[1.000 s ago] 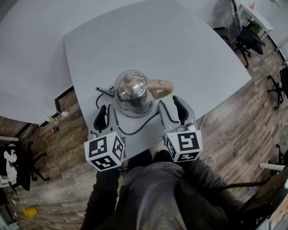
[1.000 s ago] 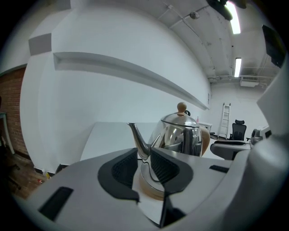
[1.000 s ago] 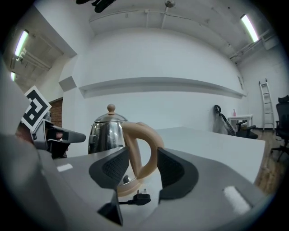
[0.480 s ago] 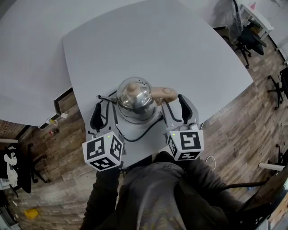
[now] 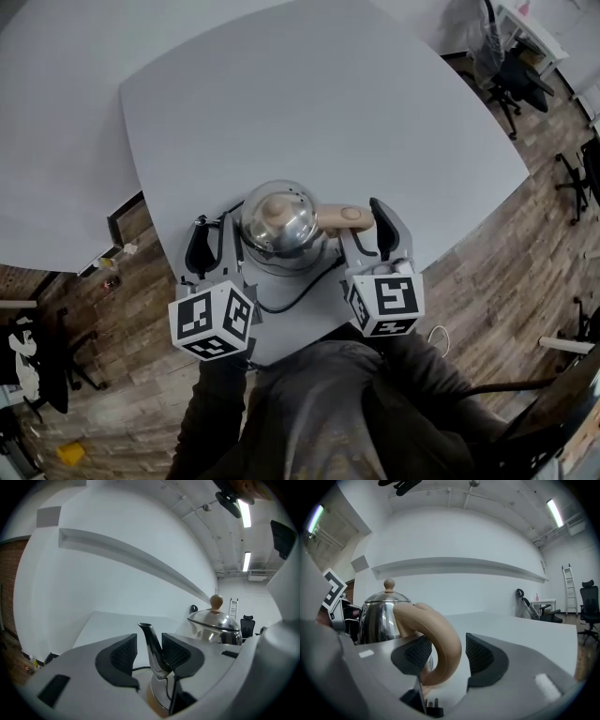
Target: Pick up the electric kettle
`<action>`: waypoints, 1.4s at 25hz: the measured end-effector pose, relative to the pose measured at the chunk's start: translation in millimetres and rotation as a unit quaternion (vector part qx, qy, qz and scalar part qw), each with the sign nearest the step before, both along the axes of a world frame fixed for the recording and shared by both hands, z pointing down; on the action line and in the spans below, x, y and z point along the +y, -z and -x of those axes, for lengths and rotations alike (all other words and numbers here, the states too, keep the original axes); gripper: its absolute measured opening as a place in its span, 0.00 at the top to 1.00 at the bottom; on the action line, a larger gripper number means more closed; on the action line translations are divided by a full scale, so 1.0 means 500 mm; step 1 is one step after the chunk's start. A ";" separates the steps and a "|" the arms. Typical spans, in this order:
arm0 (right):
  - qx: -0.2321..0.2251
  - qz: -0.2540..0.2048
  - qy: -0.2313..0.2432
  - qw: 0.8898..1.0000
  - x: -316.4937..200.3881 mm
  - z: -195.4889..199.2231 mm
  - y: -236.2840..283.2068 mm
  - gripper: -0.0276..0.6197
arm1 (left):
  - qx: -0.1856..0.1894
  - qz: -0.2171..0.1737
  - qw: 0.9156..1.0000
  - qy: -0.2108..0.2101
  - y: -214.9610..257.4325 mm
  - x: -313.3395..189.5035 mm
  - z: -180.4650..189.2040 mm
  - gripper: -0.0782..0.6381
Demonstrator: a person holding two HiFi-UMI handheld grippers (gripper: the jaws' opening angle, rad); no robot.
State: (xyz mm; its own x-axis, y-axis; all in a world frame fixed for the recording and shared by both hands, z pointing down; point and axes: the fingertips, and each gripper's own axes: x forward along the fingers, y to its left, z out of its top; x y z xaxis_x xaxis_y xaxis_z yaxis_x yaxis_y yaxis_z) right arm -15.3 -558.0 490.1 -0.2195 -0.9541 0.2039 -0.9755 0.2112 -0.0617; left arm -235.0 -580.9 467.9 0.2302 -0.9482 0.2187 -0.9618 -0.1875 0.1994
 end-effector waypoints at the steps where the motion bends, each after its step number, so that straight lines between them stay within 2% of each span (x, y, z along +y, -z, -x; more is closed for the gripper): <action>1: 0.000 0.002 0.000 1.000 -0.010 -0.002 -0.003 0.66 | 0.003 -0.003 1.000 0.000 0.001 -0.010 0.000 0.68; 11: 0.004 0.006 -0.007 1.000 -0.037 -0.001 -0.011 0.66 | 0.024 -0.024 0.999 -0.018 0.004 -0.052 -0.003 0.69; 17: -0.004 0.005 -0.008 1.000 -0.043 -0.004 -0.014 0.66 | 0.027 -0.054 0.998 -0.034 0.021 -0.067 -0.010 0.69; 22: -0.004 0.007 -0.007 1.000 -0.049 -0.002 -0.015 0.67 | 0.033 -0.046 0.998 -0.037 0.011 -0.079 -0.013 0.69; 23: 0.000 0.008 -0.005 1.000 -0.049 0.001 -0.015 0.68 | 0.033 -0.047 0.998 -0.040 0.013 -0.079 -0.018 0.76; 24: 0.006 0.009 -0.004 1.000 -0.049 0.002 -0.015 0.75 | 0.035 -0.048 0.997 -0.042 0.015 -0.078 -0.021 0.80; 25: 0.013 0.009 -0.003 1.000 -0.049 0.003 -0.016 0.76 | 0.039 -0.047 0.997 -0.042 0.016 -0.078 -0.023 0.81; 31: 0.028 0.008 -0.006 1.000 -0.047 0.003 -0.003 0.78 | 0.043 -0.043 0.997 -0.043 0.029 -0.078 -0.021 0.81; 35: 0.025 0.001 -0.006 1.000 -0.032 0.003 0.058 0.78 | 0.046 -0.046 0.997 -0.045 0.088 -0.054 -0.019 0.81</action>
State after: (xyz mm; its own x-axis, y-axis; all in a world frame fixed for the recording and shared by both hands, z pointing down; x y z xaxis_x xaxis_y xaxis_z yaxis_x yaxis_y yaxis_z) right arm -16.8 -574.0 461.0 -0.1973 -0.9560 0.2170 -0.9799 0.1993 -0.0129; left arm -225.4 -607.7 424.0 0.3298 -0.9380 0.1065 -0.9189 -0.2930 0.2643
